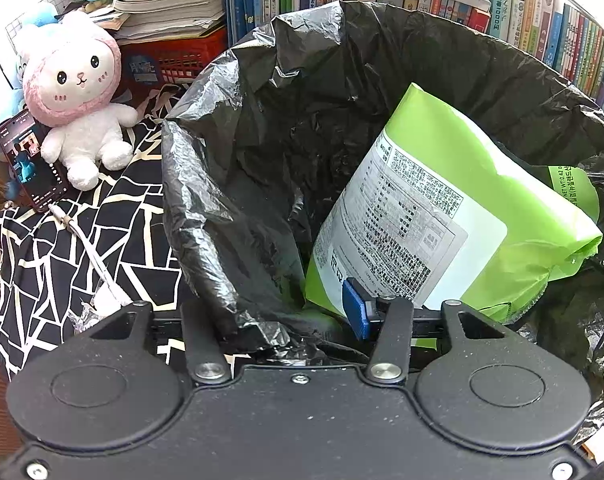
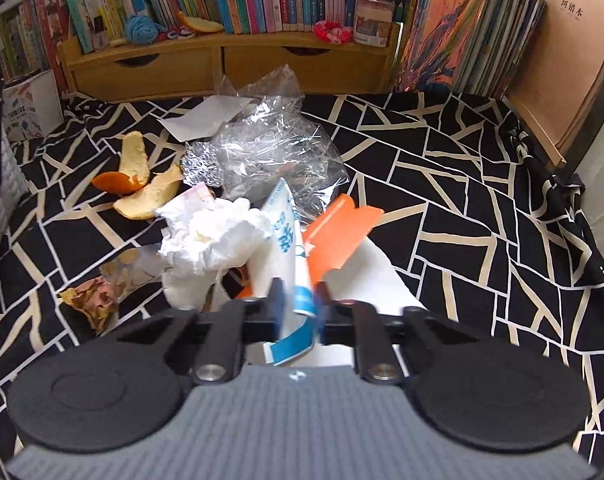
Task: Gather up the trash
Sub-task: 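Lift the paper packet and carry it over the black trash bag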
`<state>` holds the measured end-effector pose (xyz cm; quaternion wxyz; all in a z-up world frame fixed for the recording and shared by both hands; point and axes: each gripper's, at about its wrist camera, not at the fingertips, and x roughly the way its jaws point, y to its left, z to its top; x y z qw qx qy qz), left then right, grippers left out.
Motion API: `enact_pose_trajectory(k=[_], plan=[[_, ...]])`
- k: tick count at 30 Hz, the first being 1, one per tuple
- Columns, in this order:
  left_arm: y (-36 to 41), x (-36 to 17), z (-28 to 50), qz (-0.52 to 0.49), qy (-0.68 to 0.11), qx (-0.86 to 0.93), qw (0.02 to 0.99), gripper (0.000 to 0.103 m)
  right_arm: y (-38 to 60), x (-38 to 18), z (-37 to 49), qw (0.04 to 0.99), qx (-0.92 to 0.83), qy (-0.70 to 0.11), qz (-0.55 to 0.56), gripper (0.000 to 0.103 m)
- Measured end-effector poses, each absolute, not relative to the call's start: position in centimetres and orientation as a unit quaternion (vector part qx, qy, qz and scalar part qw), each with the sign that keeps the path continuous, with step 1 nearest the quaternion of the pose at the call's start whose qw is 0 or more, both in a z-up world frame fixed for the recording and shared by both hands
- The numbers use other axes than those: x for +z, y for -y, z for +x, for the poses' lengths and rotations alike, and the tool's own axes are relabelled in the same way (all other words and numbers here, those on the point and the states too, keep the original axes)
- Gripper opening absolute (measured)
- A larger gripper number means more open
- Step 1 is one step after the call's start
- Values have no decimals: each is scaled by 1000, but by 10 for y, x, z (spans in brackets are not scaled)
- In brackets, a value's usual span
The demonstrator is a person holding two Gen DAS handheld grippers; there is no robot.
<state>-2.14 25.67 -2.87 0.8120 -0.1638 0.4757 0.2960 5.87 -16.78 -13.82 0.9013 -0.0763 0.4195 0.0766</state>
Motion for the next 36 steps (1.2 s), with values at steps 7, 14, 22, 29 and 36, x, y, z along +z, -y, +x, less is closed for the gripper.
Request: enact_pose_trajectory(k=[7, 14, 22, 29, 36], plan=[[-257, -29, -23, -167, -472, 296, 813, 48, 162, -116, 45, 907, 93, -403, -81, 9], [-256, -29, -24, -163, -474, 290, 815, 48, 165, -80, 43, 924, 78, -373, -45, 8], [-256, -30, -25, -164, -470, 288, 818, 49, 157, -29, 36, 940, 86, -327, -45, 7], [-257, -30, -28, -166, -466, 279, 823, 52, 142, 7, 34, 949, 88, -300, -42, 7], [-257, -31, -31, -167, -465, 272, 826, 53, 119, 29, 29, 953, 102, -284, -39, 7]])
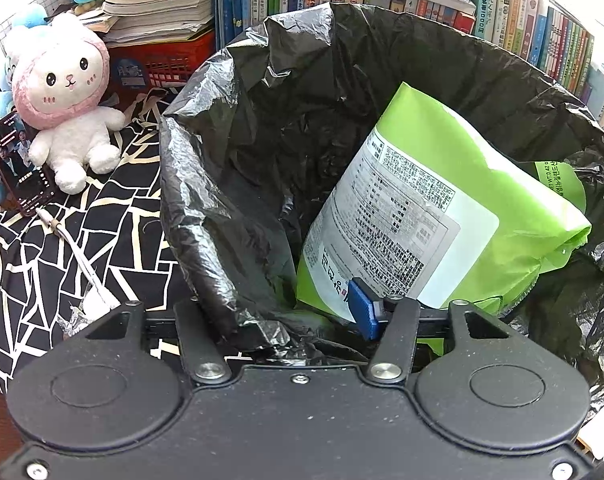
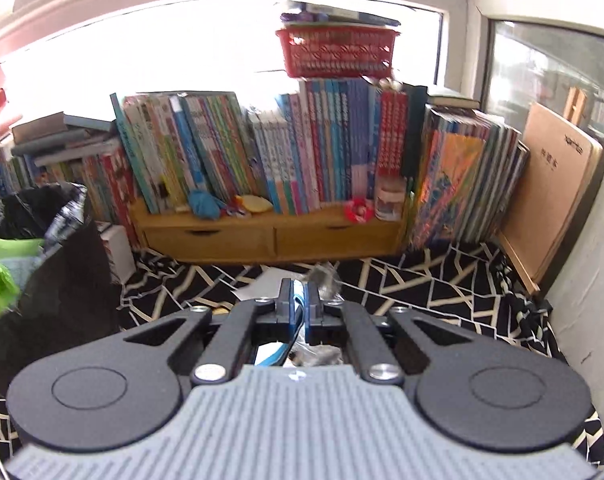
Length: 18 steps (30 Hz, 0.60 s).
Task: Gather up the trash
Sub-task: 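Lift the paper packet and carry it over the black trash bag, then open the right gripper to release the packet into the trash bag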
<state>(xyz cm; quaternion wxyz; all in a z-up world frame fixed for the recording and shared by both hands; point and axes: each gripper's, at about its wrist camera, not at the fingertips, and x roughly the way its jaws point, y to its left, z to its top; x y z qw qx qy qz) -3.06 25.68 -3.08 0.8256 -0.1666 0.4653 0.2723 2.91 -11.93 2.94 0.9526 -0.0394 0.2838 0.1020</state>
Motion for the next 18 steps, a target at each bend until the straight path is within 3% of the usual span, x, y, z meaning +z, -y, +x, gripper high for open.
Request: enact_pose_trajectory(k=[18], plan=[[-258, -32, -33, -178, -466, 265, 825, 53, 37, 114, 27, 955, 208, -209, -15, 7]])
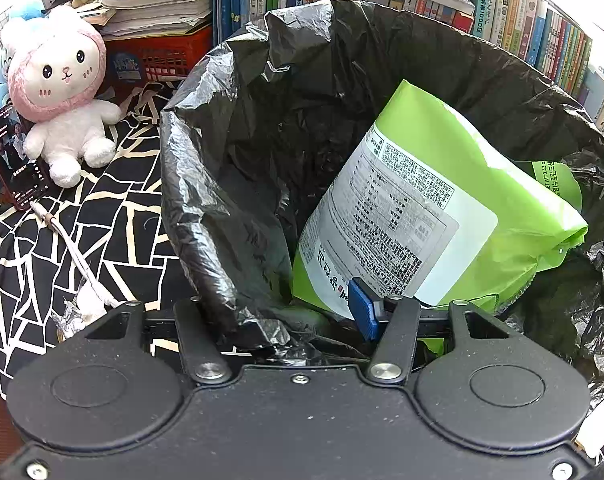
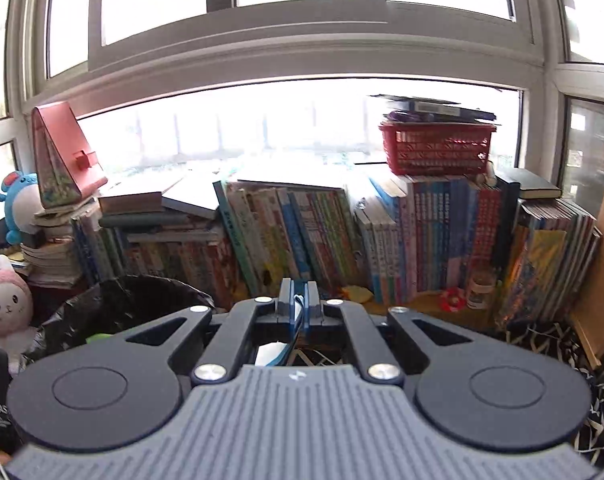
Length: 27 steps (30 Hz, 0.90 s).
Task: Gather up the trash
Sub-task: 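Open the right gripper to release the packet into the trash bag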
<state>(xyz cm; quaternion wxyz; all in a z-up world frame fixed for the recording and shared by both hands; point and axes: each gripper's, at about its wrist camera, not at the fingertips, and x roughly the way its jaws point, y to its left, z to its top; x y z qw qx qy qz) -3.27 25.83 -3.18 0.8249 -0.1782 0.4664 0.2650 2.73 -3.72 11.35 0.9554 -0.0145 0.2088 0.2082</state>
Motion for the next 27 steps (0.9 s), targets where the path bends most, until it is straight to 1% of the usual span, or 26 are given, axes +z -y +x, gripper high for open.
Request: enact_pose_trajectory(k=[8, 19, 22, 24, 26, 27], plan=[[-258, -33, -34, -181, -466, 262, 826, 53, -16, 127, 31, 942, 271, -198, -2, 7], [-259, -33, -33, -180, -472, 255, 824, 53, -105, 94, 42, 914, 316, -256, -16, 9], [-258, -33, -33, -181, -472, 257, 824, 53, -113, 87, 42, 908, 319, -270, -7, 15], [-258, -33, -32, -181, -472, 257, 824, 54, -116, 84, 42, 907, 318, -274, -8, 16], [-258, -33, -33, -181, -471, 256, 825, 54, -115, 81, 41, 906, 318, -278, -7, 37], [-258, -33, -33, -181, -470, 256, 825, 54, -114, 80, 40, 906, 319, -277, -8, 38]])
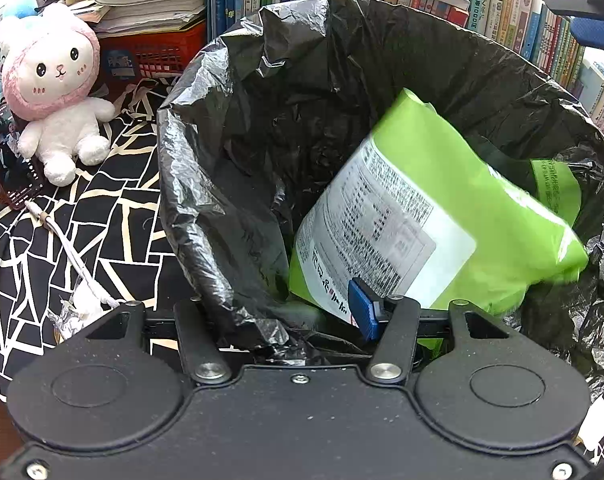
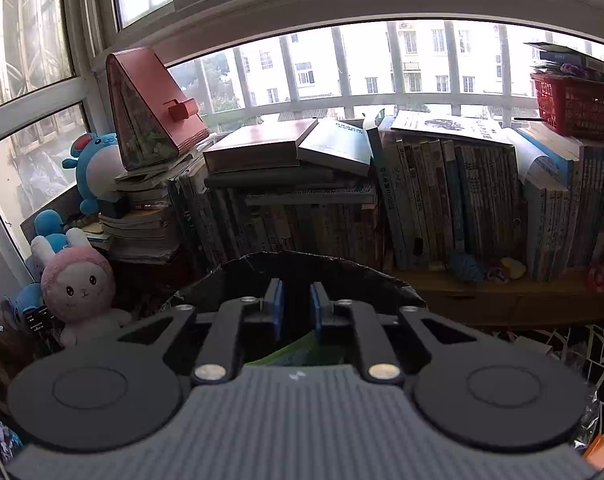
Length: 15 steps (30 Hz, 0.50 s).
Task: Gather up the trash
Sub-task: 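Open the right gripper to release the packet into the trash bag, then move the right gripper back to the orange-and-white paper on the mat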
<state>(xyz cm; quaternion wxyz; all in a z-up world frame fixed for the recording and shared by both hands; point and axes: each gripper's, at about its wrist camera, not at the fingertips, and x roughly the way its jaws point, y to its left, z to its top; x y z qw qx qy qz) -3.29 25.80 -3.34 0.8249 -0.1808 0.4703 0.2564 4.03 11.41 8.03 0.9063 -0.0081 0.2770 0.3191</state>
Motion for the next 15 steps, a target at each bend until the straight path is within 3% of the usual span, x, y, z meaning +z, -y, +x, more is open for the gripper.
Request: enact_pose_trajectory(k=[15], plan=[[-257, -34, -33, -183, -469, 258, 825, 54, -57, 85, 20, 919, 298, -259, -13, 64]])
